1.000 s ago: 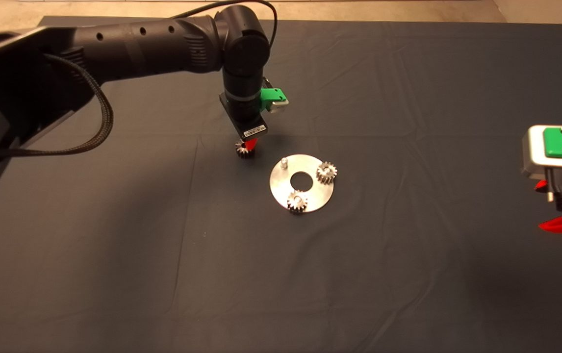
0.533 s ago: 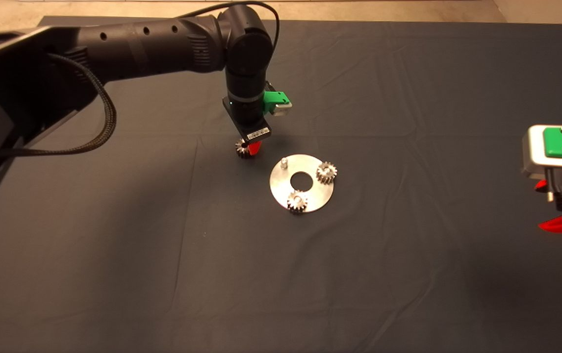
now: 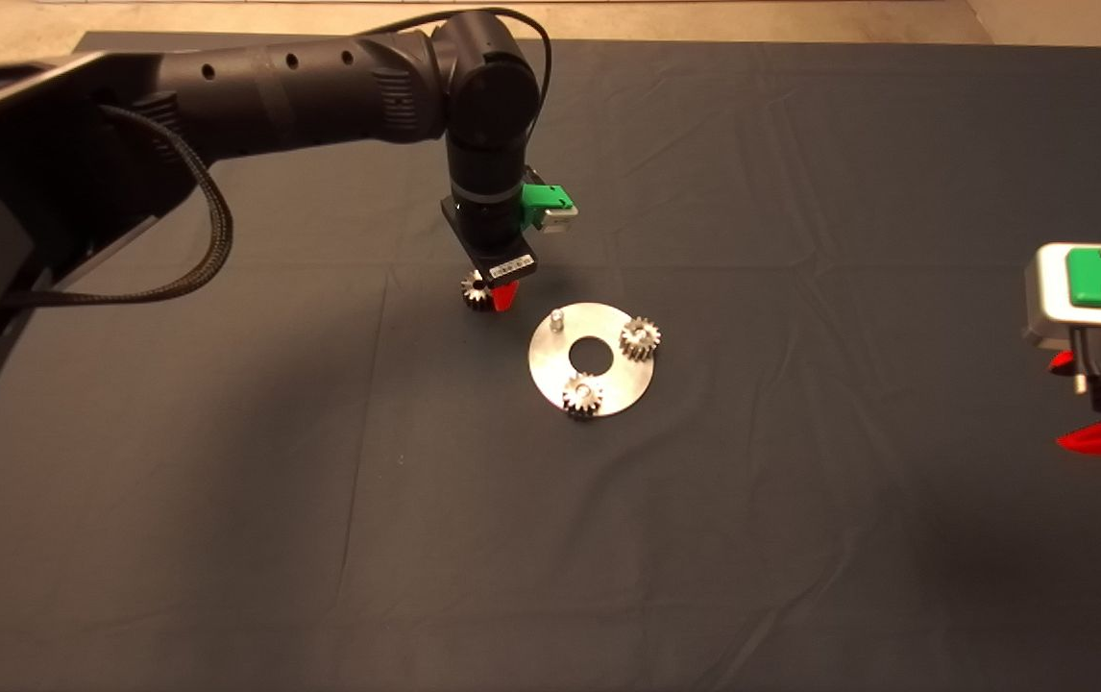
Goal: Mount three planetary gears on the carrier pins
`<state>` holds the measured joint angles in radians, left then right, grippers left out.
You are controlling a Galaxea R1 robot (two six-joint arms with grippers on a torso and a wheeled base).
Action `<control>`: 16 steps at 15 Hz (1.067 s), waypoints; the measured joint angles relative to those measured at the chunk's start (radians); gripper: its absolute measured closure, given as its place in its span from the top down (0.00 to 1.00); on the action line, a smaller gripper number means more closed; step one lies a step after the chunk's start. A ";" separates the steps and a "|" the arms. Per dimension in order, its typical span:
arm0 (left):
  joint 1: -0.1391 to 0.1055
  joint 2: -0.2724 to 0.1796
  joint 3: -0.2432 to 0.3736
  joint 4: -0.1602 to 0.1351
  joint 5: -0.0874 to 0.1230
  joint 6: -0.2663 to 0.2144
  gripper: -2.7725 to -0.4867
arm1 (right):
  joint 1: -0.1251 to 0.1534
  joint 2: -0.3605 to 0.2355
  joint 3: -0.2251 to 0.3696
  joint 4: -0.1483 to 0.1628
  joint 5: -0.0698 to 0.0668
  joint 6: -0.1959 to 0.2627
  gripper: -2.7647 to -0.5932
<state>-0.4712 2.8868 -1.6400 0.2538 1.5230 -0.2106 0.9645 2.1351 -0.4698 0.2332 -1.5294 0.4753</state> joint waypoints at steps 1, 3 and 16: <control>0.006 0.000 -0.001 0.000 0.000 0.001 0.49 | 0.000 0.000 0.000 0.001 0.000 0.000 0.26; 0.013 0.000 -0.001 0.000 0.000 0.009 0.49 | 0.000 0.000 0.000 0.001 0.000 0.000 0.26; 0.014 -0.003 -0.010 0.016 0.000 0.041 0.49 | 0.000 -0.007 0.003 0.018 0.000 0.000 0.26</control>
<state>-0.4574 2.8836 -1.6500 0.2698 1.5226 -0.1691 0.9649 2.1277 -0.4666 0.2514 -1.5294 0.4751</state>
